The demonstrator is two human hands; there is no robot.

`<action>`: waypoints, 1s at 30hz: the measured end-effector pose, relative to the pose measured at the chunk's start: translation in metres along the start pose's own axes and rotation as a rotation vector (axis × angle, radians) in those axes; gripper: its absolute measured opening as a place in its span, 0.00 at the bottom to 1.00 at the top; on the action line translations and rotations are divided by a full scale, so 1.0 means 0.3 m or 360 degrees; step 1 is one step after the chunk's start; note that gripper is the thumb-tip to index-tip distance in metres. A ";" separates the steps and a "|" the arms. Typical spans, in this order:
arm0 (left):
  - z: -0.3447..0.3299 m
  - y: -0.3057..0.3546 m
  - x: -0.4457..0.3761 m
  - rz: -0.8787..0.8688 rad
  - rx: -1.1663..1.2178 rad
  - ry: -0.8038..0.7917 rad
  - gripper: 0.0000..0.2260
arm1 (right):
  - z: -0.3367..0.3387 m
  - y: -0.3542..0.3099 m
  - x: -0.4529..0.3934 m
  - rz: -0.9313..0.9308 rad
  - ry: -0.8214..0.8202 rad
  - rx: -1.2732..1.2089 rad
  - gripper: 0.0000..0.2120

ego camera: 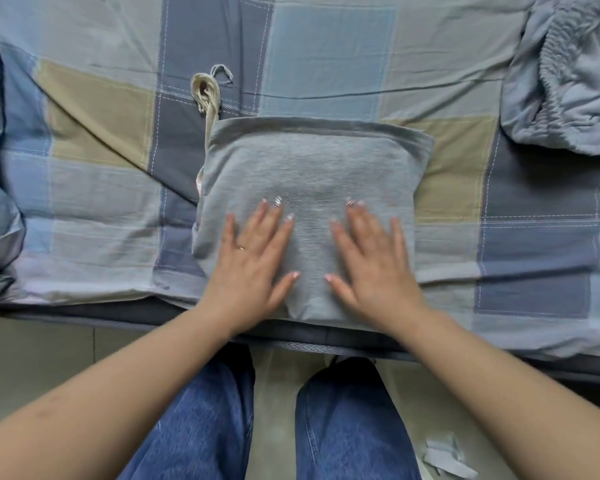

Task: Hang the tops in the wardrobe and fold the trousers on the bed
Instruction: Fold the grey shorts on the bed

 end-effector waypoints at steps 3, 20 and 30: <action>-0.074 0.008 0.038 -0.0101 -0.0133 -0.0148 0.30 | -0.088 -0.053 0.038 0.0083 -0.0109 0.0078 0.33; -0.015 -0.256 0.041 0.1185 0.1018 -0.0202 0.40 | -0.018 0.250 0.157 -0.1076 0.0169 -0.1442 0.30; -0.036 -0.211 -0.078 0.1295 0.1763 -0.0334 0.31 | -0.085 0.227 -0.007 -0.1186 0.0240 -0.2071 0.25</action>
Point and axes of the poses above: each hand's wrist, its own x-axis away from the middle knuckle, its own z-axis out of the back of the hand, y = z × x, the point moved 4 cm from there along -x, towards the middle knuckle, and after that the axes turned 11 degrees about z, right-handed, at the moved point
